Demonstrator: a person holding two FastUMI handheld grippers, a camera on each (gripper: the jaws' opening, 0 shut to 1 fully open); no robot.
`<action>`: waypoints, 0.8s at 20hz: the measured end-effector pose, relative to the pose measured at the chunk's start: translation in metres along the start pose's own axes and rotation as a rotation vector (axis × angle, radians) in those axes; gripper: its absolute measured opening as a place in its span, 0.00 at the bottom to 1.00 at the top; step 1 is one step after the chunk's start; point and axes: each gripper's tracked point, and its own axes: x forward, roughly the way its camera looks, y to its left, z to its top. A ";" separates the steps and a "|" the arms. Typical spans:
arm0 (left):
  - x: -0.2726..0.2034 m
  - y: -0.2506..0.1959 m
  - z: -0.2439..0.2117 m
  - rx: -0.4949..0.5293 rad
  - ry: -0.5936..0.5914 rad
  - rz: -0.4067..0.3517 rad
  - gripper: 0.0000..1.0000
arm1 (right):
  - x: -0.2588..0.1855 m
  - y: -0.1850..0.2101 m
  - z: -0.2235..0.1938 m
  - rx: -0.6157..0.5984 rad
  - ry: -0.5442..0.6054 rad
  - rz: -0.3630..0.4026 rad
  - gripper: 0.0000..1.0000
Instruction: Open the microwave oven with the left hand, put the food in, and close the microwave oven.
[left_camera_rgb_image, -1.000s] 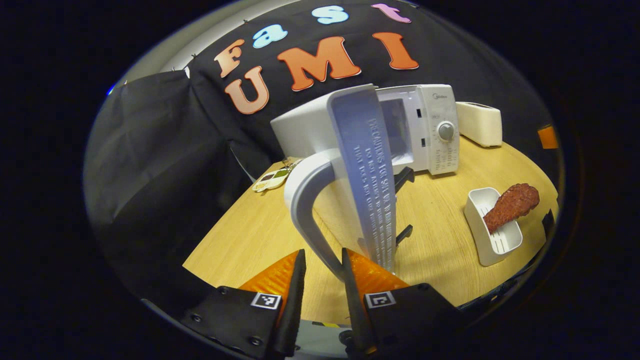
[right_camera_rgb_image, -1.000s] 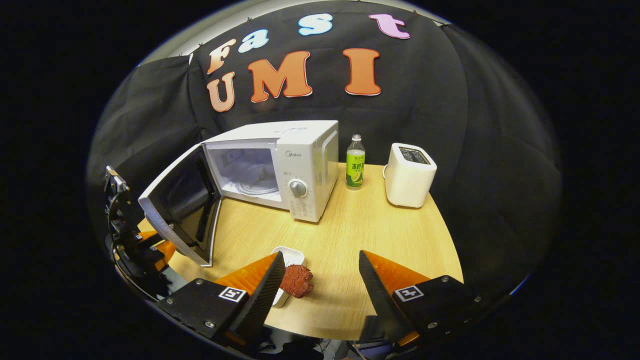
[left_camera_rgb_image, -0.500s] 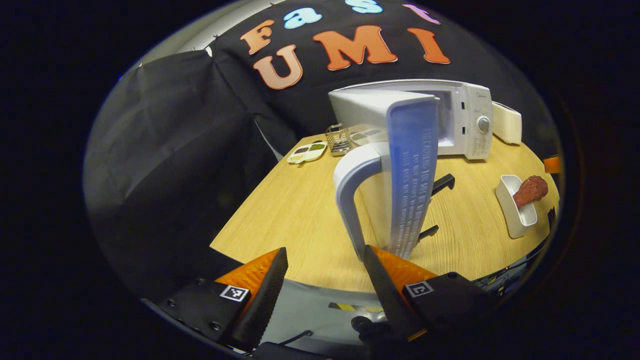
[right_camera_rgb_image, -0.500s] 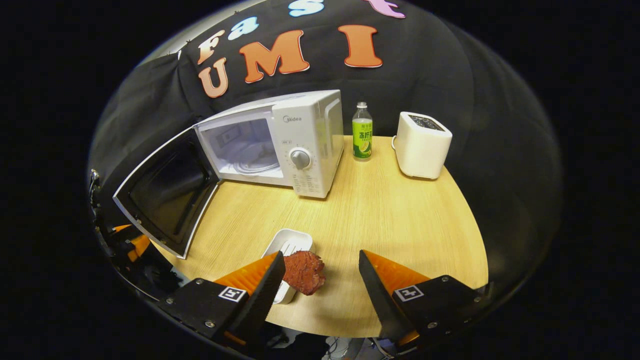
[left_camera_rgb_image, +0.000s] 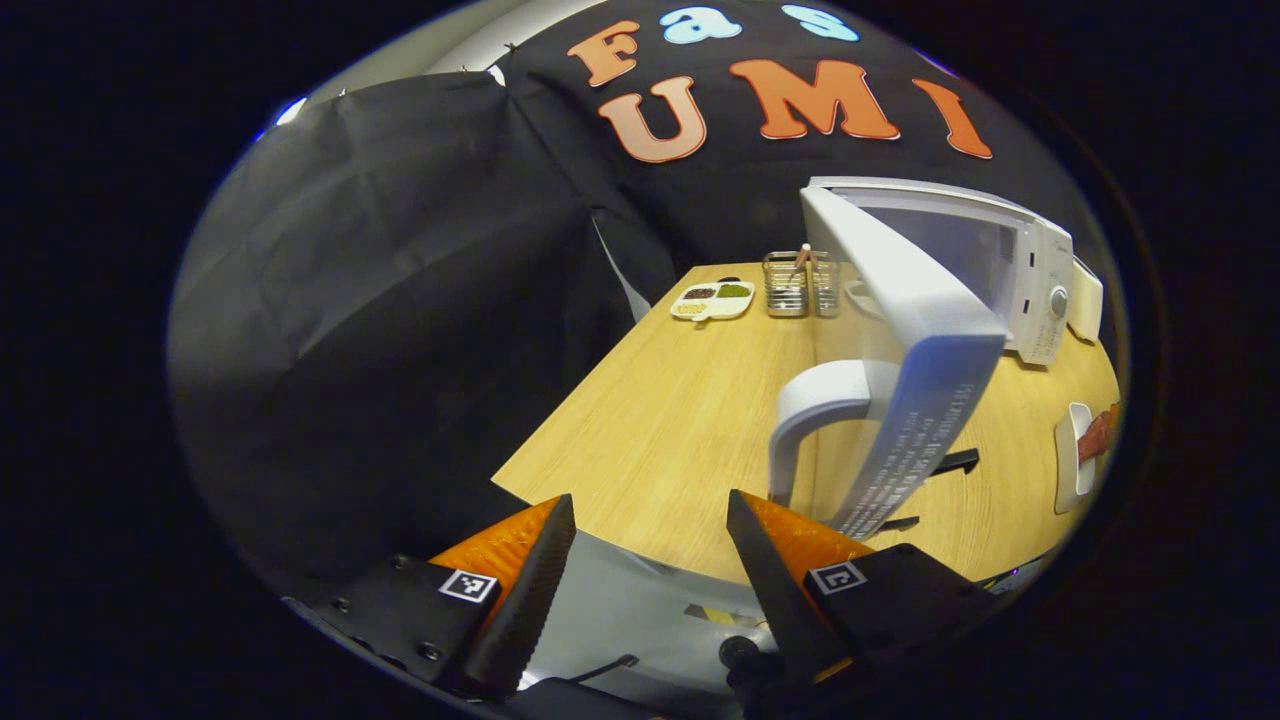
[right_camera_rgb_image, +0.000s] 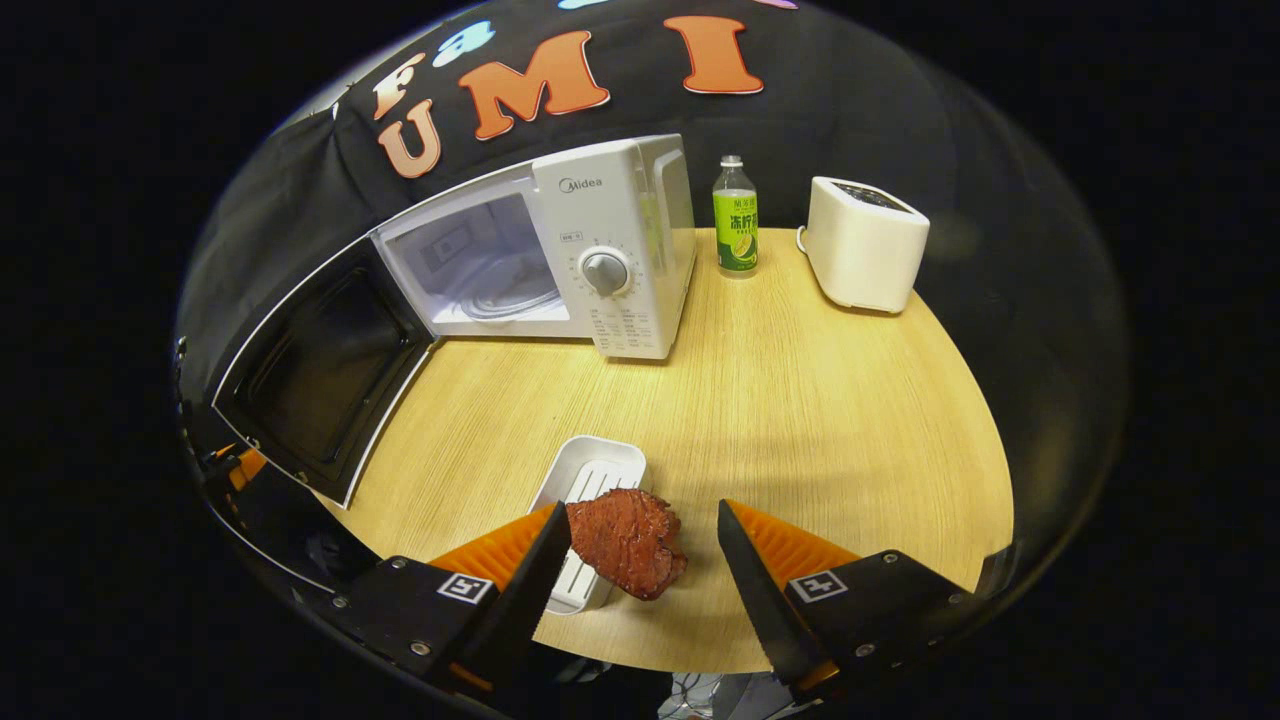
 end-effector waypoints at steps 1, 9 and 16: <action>0.000 0.003 0.002 -0.025 0.002 0.006 0.98 | 0.001 0.000 -0.001 0.010 0.010 0.005 0.91; -0.012 -0.002 0.024 -0.052 -0.058 -0.018 0.97 | 0.016 0.005 -0.015 0.141 0.096 0.056 0.75; -0.021 0.014 0.046 -0.110 -0.109 -0.032 0.97 | 0.019 0.009 -0.027 0.286 0.190 0.094 0.41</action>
